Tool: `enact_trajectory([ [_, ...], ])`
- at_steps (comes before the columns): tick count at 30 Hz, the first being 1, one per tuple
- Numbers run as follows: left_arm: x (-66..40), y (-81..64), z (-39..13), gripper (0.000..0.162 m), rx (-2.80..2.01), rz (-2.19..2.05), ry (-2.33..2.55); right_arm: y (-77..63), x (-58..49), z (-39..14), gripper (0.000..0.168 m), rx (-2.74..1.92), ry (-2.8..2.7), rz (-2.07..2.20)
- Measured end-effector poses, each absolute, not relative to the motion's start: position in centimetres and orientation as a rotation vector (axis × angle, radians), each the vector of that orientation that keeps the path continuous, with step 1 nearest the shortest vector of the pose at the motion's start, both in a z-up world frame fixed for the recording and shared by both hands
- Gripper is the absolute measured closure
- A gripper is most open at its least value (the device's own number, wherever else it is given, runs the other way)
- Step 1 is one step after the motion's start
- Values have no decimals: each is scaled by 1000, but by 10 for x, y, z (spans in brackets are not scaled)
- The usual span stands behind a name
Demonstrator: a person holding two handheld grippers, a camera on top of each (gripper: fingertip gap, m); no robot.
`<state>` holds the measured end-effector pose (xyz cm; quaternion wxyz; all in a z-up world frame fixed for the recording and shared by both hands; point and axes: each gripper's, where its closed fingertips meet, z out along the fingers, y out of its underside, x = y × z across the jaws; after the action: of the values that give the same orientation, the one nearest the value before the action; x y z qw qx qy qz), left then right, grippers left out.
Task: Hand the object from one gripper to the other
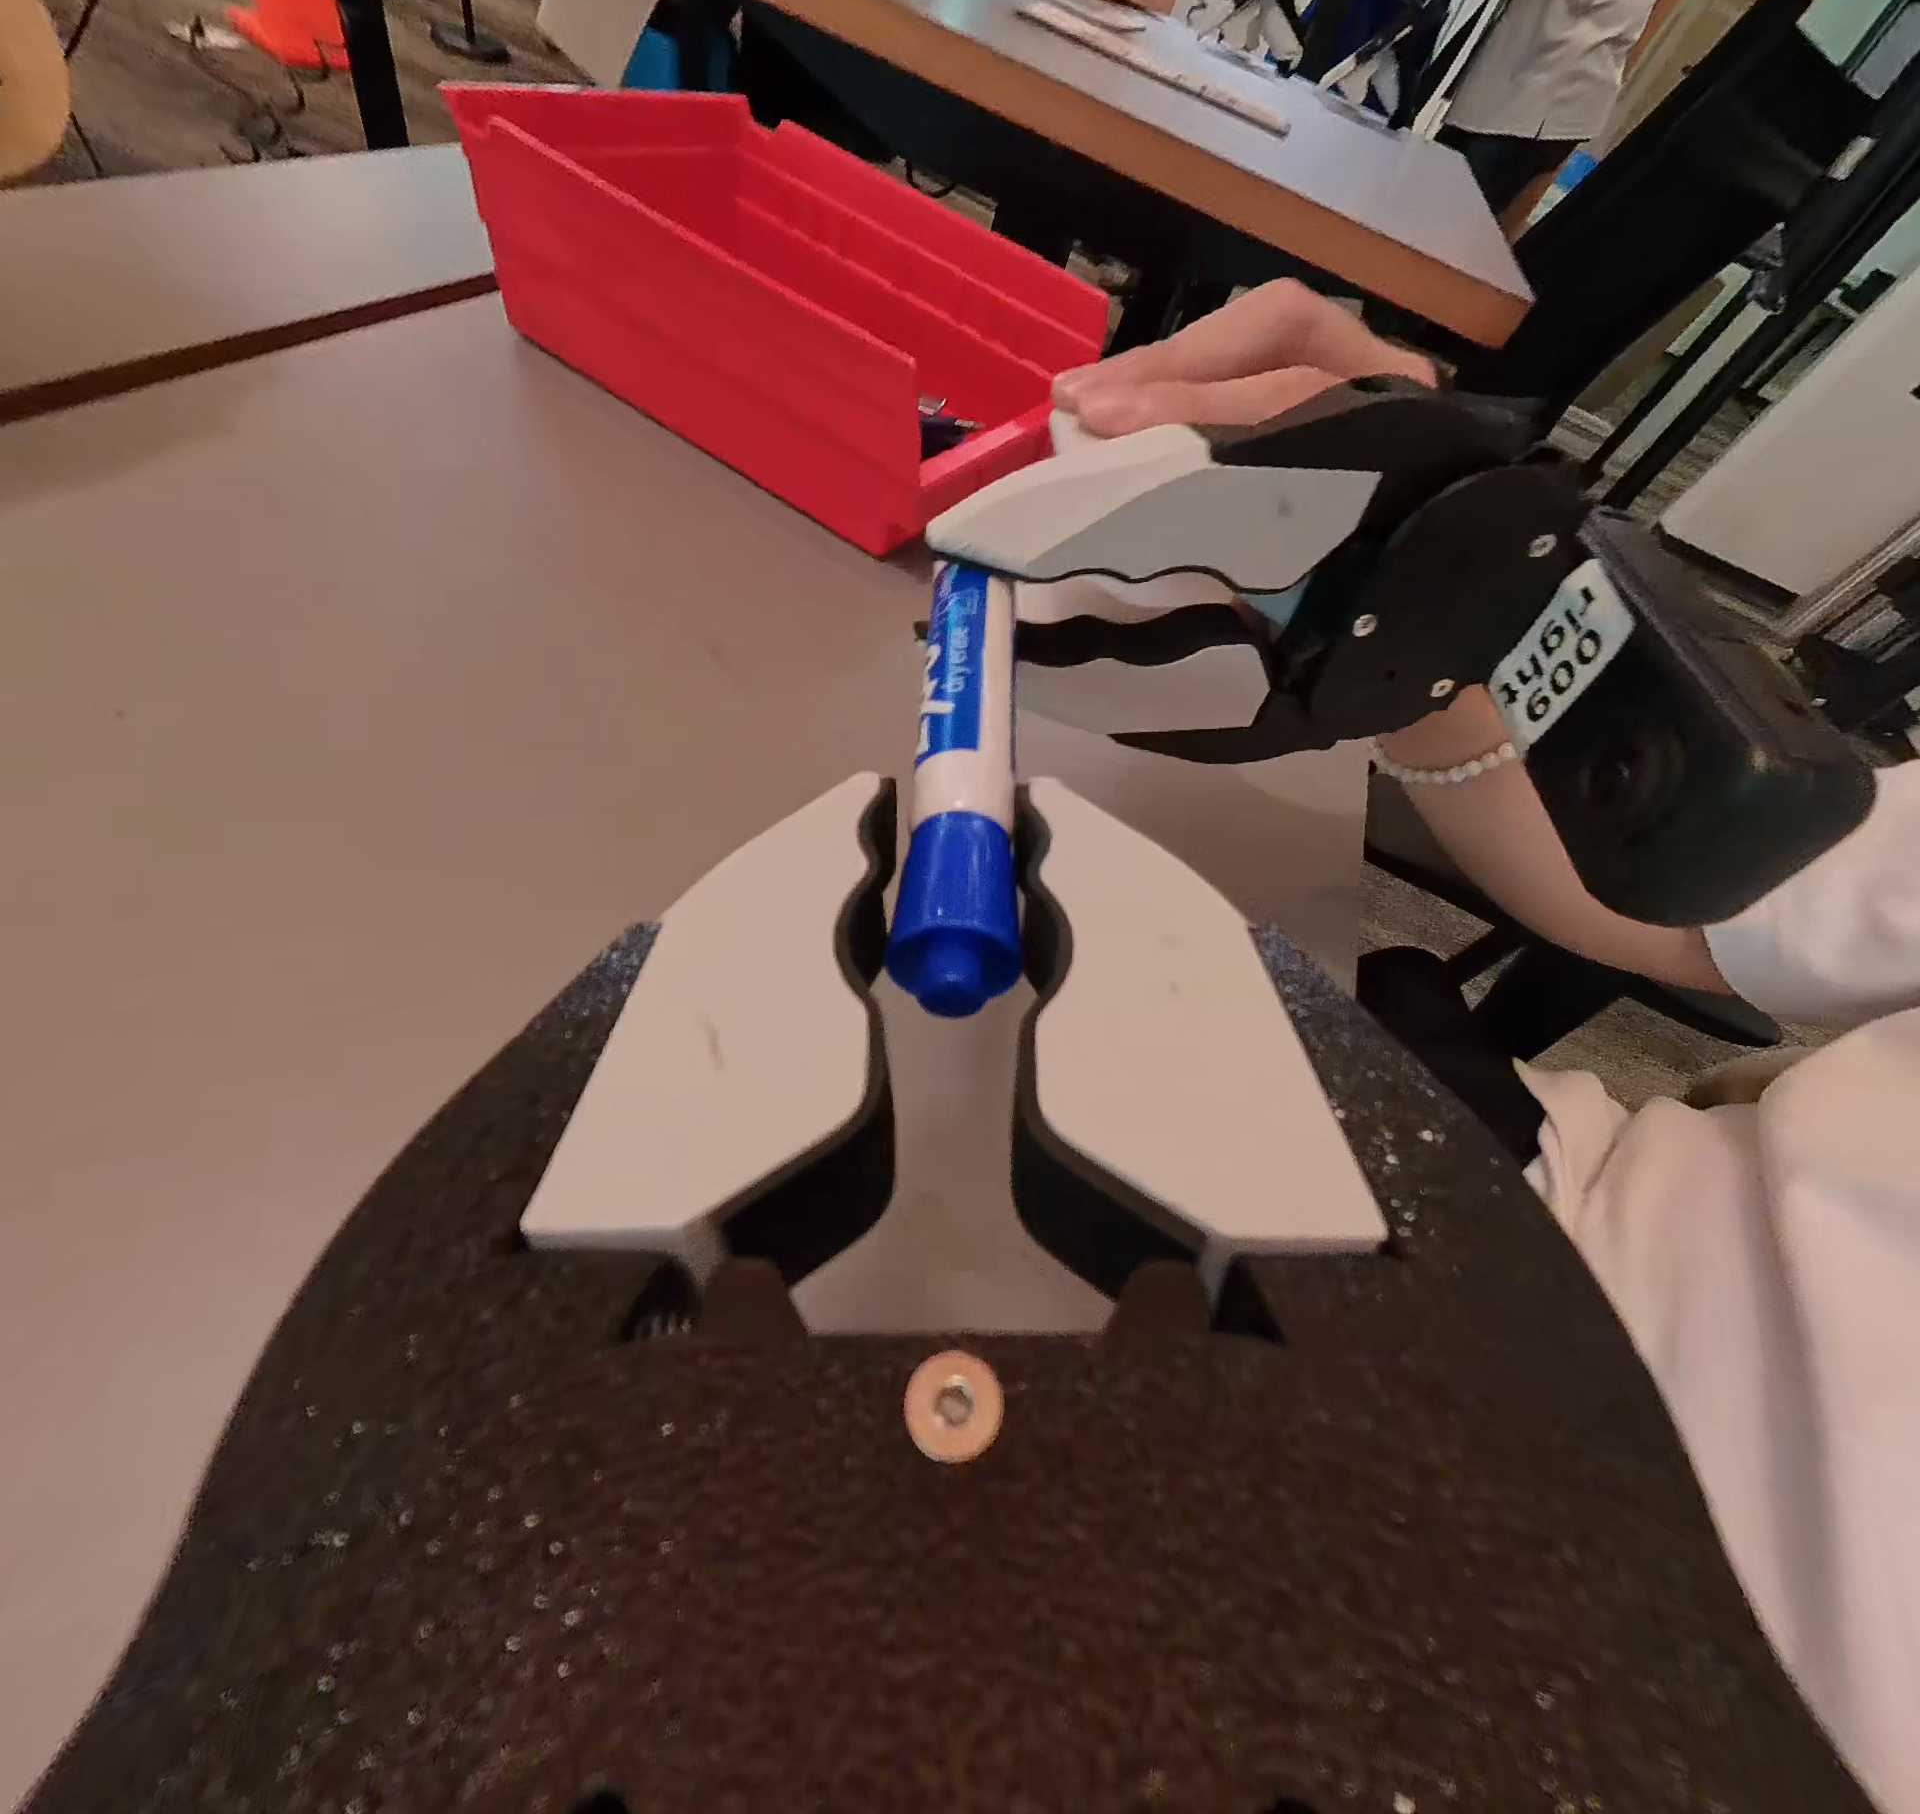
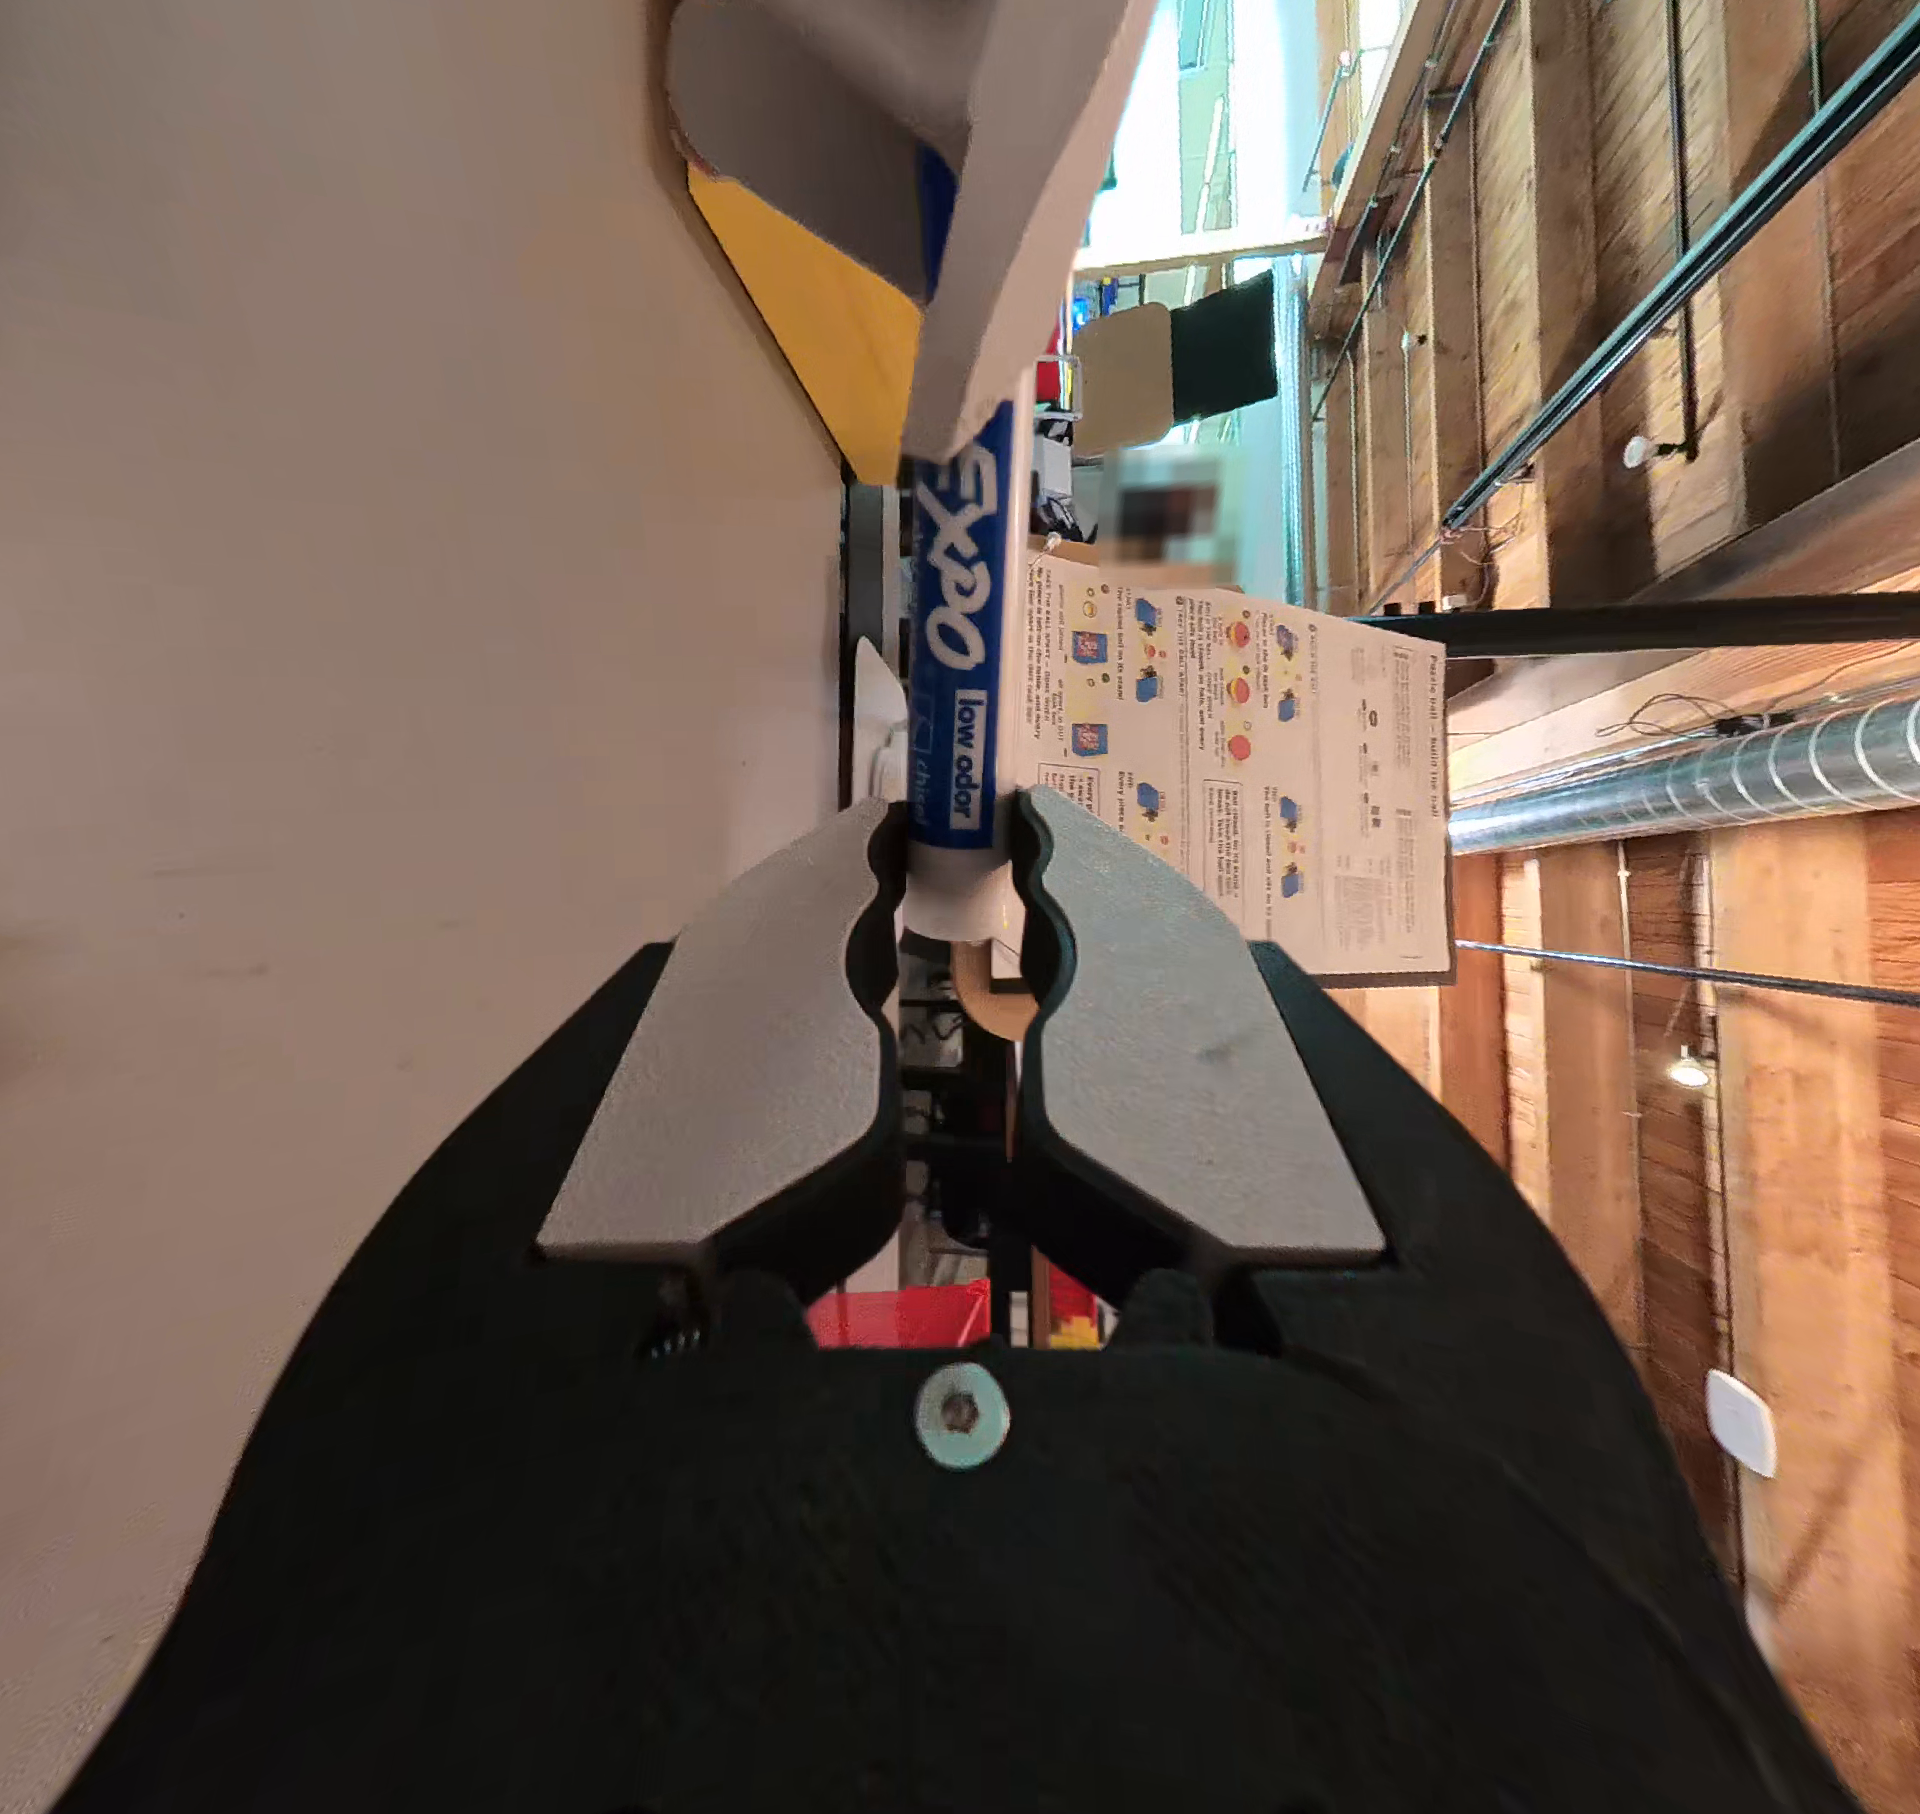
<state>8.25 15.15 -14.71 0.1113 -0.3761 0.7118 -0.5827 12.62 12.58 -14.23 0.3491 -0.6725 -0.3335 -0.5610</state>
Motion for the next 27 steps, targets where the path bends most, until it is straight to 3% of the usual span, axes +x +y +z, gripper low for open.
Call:
enact_trajectory([
  [8,91,152,-149,142,-1012,-1834,2002,123,132,-140,148,-1729,-754,-1394],
  [14,86,158,-119,142,-858,-2196,1754,124,114,-98,112,-1507,-83,-341],
  [17,79,153,-109,143,-740,-2365,1664,126,106,-86,109,-1360,114,141],
  [19,75,145,-109,143,-698,-2418,1671,129,99,-86,111,-1314,147,284],
  [23,71,131,-109,142,-648,-2486,1666,136,78,-86,148,-1304,49,309],
  [27,71,129,-113,138,-643,-2466,1686,136,74,-85,148,-1372,-19,236],
])
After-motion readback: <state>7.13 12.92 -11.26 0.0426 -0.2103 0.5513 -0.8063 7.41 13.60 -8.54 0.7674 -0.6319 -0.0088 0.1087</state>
